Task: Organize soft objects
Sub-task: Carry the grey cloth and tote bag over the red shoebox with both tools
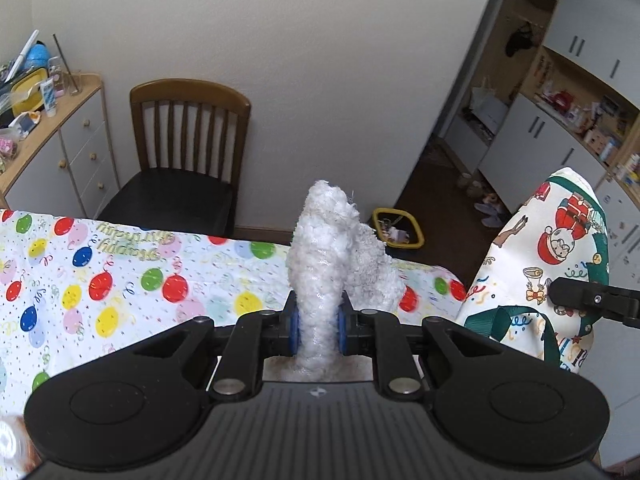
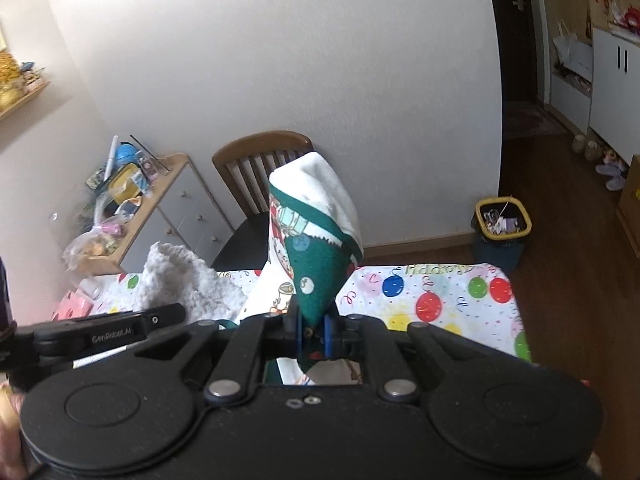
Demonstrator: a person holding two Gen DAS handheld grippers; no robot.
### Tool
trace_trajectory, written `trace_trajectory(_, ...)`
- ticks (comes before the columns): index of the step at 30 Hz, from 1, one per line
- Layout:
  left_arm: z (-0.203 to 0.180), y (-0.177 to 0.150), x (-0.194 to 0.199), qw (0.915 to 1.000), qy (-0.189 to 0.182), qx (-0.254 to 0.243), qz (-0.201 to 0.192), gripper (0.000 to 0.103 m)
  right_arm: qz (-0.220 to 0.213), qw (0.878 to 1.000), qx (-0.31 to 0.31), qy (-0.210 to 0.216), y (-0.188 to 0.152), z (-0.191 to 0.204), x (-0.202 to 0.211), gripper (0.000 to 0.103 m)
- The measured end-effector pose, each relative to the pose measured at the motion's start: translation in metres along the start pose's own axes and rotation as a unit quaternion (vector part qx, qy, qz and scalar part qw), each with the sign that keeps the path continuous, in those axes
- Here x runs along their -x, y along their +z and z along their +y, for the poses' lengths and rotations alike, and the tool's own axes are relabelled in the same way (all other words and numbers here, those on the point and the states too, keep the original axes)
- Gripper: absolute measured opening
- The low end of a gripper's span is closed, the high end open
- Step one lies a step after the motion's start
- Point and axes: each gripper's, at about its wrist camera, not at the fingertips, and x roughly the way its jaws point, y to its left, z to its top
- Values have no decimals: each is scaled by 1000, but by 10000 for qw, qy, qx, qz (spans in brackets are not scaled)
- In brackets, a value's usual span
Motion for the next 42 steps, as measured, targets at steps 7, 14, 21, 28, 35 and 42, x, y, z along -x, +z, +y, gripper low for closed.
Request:
trace_trajectory(7,-42,-24,33,9994,-267,-232,58,17,-50,9999,54,106,-20,-24,61,9)
trace_trajectory(14,-86,-53,46,9976,-586,-363,95,17,-19,10000,-42,-7,-43,-62,97,9)
trace_trajectory(21,-129,-83,30,9943,-929,-467,237,17,70,9992,-248,-290,-70,-103,107,9)
trace_trajectory(28,-156,-118,-2,9921,-1056,-573,374,17,178,9981,-144,-576,-98,-132,99,9)
trace_trajectory(35,-158,-145,-44,9930,-957,-393,568,17,309,9976,-261,-568,-123,-156,82,9)
trace_trajectory(42,-154,-159,-70,9933,-859,-428,637,17,507,9968,-309,-537,-139,-164,59,9)
